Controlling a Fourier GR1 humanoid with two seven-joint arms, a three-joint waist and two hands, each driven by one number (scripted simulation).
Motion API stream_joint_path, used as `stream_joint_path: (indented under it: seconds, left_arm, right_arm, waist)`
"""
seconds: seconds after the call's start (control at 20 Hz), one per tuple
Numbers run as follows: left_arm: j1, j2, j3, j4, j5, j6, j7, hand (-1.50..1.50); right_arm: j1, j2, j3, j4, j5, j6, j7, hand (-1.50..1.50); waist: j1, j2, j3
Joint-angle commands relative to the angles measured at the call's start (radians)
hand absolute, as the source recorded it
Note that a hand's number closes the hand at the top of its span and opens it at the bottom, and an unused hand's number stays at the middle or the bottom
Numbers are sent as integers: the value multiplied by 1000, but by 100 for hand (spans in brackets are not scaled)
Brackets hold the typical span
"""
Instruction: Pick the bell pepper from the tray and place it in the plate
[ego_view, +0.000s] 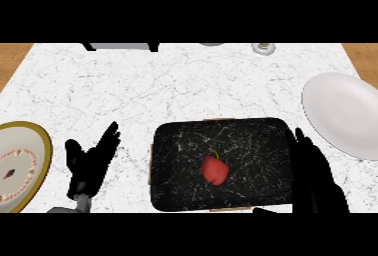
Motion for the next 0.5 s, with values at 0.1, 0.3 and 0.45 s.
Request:
stream_joint_path:
  seconds: [0.1,0.3,0.45]
  left_arm:
    - [26,9,17,4,26,-40,-21,0]
    - [-23,32,55,7,37,-38,25,0]
    - [-2,-15,-5,-33,-18,19,49,0]
  right_arm:
    - [-142,260,77,146,135,222,252,-150]
    - [-157,417,75,254,142,255,247,-150]
    - [-202,422,79,360,129,161,259,-150]
  waist:
    - [8,1,3]
    - [-3,2,5]
    - [1,2,6]
